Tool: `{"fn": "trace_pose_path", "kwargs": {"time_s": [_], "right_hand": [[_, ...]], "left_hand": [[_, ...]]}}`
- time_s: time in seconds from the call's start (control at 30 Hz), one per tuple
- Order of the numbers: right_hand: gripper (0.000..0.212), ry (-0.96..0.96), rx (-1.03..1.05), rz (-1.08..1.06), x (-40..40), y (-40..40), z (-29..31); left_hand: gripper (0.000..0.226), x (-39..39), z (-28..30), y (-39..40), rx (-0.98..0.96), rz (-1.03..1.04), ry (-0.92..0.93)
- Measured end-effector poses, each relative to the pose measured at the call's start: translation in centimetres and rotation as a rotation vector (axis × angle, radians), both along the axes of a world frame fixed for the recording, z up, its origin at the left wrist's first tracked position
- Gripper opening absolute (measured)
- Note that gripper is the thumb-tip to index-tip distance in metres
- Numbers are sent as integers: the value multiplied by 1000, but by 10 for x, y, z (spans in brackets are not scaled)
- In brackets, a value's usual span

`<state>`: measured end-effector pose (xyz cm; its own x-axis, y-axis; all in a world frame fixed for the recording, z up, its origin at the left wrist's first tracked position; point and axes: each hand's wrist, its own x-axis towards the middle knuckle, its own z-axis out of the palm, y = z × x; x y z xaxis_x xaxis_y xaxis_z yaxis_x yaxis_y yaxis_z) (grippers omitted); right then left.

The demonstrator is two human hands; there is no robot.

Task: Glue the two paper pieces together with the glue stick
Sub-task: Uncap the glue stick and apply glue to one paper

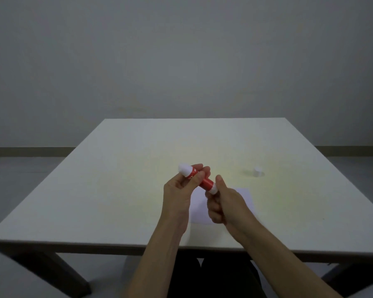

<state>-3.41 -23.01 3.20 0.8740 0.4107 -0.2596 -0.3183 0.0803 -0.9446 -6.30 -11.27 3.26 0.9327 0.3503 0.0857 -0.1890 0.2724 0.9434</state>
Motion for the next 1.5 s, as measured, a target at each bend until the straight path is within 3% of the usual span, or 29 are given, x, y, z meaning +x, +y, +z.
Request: {"fn": "trace_pose_path", "kwargs": {"time_s": [0.07, 0.1, 0.17, 0.27, 0.33, 0.43, 0.53, 0.57, 0.7, 0.77, 0.87, 1.0, 1.07, 1.13, 1.27, 1.5], "right_hand": [[50, 175, 56, 19, 2, 1, 1], [50, 170, 53, 32, 2, 0, 1], [49, -31, -18, 45, 1, -1, 2], [28, -407, -189, 64, -2, 0, 3], [28, -507, -328, 58, -2, 0, 1], [49, -312, -328, 49, 2, 1, 1], [57, 154, 24, 69, 8, 2, 2], [59, 213, 81, 96, 8, 0, 0], [56, -64, 13, 246, 10, -4, -2], [41, -161, 86, 269, 12, -5, -2], [20, -204, 216, 62, 25, -14, 0], [12, -335, -91, -135, 47, -31, -1], [10, -419, -226, -162, 52, -31, -7], [9, -505, -329, -144, 52, -25, -12], [9, -670, -490, -93, 49, -10, -17], [10, -847, -598, -17, 50, 2, -23]], "left_hand": [[19, -2, -1, -1, -4, -14, 10], [23, -3, -2, -1, -7, -16, 13], [31, -3, -3, 0, -22, -1, 20], [34, -1, -4, 4, -45, 23, 19], [33, 0, -6, 5, -66, 17, 17], [31, -1, -10, 3, -97, -9, -1], [27, -3, -12, 0, -17, -60, -19], [26, -4, -12, 1, 3, -71, -23], [32, -2, -9, 4, 22, -82, 8], [39, 2, -6, 10, 93, -107, 6], [55, 10, -4, 35, 213, -175, -4], [48, 10, -14, 88, 741, -291, 194], [49, 13, -23, 103, 908, -405, 269], [61, 21, -30, 106, 999, -492, 303], [87, 38, -45, 96, 1446, -511, 371], [86, 41, -62, 100, 1439, -456, 375]]}}
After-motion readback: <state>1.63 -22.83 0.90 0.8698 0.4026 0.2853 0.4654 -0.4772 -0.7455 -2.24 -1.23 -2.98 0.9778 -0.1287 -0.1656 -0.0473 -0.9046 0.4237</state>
